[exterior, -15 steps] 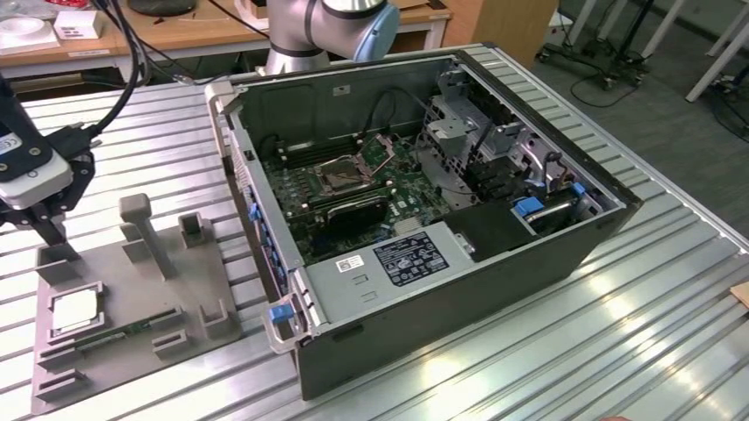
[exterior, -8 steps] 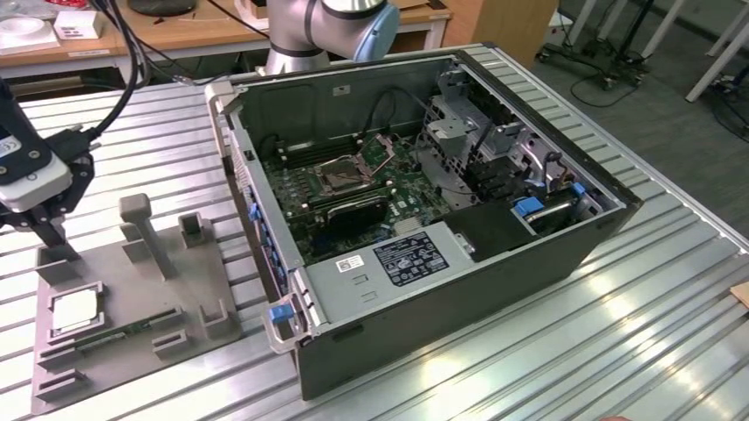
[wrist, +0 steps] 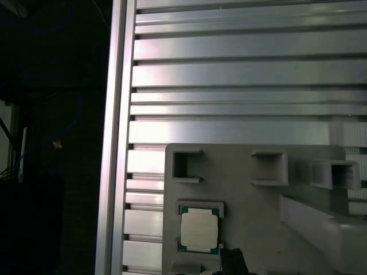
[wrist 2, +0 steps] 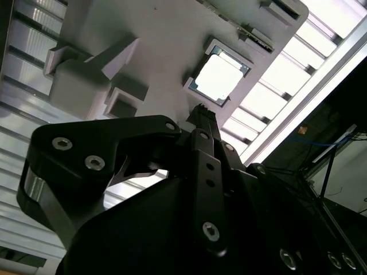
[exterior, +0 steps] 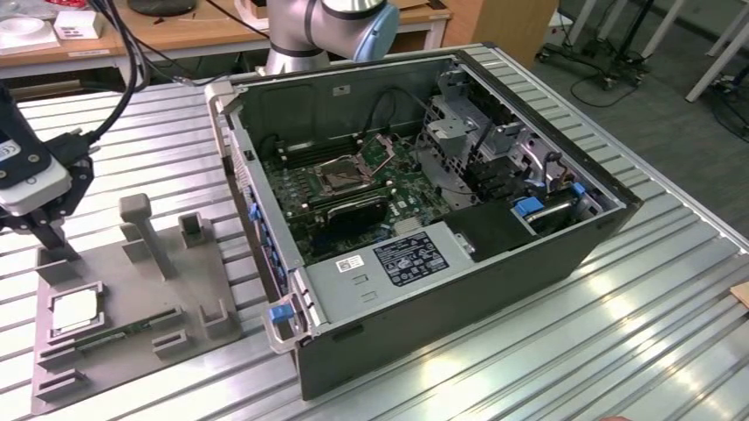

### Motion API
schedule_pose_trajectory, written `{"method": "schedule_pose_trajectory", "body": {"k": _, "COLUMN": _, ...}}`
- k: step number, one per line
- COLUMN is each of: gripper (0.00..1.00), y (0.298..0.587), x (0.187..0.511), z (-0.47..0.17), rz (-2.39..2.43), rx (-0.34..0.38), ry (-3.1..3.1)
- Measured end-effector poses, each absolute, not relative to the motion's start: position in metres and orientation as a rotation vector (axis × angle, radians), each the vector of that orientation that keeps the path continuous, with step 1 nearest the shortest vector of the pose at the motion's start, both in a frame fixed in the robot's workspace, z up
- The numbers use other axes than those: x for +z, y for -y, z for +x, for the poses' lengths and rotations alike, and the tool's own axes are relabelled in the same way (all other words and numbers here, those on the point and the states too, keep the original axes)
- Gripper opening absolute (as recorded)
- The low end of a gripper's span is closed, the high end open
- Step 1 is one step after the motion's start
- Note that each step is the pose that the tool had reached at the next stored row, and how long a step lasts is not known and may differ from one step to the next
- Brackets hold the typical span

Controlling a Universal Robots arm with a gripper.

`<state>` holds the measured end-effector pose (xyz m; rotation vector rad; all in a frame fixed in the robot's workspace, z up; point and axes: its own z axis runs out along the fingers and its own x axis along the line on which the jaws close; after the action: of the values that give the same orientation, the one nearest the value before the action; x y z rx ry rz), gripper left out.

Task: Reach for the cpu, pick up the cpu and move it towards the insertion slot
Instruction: 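Reach for the cpu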

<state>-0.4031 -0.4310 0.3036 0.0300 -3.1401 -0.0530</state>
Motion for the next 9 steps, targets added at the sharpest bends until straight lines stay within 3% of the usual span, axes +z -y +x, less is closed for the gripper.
{"method": "schedule_pose_trajectory", "body": {"k": 9, "gripper": 0.11, "y": 0.4317, "x": 0.3009, "z": -0.4047, "rz": 0.03, "rx": -0.053, "ry": 3.14}}
